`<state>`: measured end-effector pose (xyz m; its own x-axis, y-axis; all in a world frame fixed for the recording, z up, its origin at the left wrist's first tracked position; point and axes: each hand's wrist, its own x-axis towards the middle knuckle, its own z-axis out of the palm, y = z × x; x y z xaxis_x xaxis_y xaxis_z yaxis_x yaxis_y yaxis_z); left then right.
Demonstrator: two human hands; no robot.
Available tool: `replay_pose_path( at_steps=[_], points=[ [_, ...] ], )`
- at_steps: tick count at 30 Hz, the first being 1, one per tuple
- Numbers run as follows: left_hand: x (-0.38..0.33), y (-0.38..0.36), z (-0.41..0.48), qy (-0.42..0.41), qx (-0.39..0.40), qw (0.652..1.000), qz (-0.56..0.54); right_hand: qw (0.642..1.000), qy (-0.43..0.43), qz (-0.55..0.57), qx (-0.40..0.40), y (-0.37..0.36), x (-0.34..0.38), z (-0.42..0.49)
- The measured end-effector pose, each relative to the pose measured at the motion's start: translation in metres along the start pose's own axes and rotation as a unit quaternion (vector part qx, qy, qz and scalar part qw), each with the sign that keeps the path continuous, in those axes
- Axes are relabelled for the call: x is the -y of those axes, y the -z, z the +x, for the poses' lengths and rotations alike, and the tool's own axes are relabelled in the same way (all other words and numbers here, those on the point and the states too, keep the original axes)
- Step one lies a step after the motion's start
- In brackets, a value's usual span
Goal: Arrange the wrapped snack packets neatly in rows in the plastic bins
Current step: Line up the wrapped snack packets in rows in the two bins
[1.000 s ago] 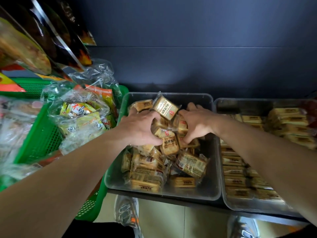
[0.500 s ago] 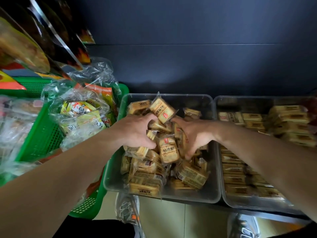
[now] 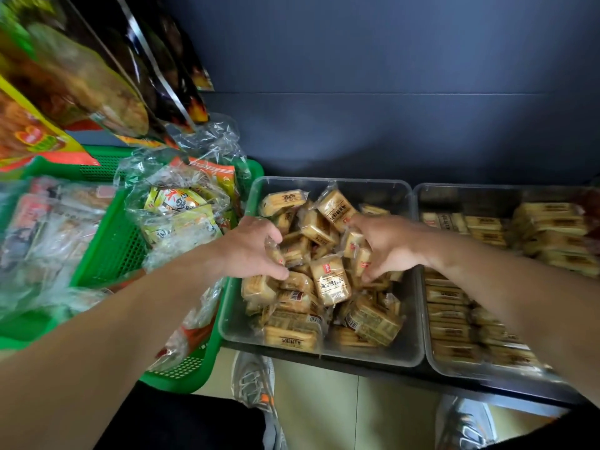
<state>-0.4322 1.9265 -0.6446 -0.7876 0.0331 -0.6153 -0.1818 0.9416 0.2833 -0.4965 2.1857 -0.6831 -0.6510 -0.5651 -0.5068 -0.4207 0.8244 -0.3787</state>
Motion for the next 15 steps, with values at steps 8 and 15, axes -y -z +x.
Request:
replay_pose_path(
  at_steps=[8,15],
  points=[
    [0.005,-0.018,-0.002,0.025,-0.05,0.998,-0.006,0.996,-0.023,0.038,-0.077,0.011,0.003,-0.041],
    [0.007,-0.025,-0.007,0.042,-0.012,0.999,-0.012,0.984,-0.019,0.158,-0.084,-0.003,0.014,-0.049]
  ],
)
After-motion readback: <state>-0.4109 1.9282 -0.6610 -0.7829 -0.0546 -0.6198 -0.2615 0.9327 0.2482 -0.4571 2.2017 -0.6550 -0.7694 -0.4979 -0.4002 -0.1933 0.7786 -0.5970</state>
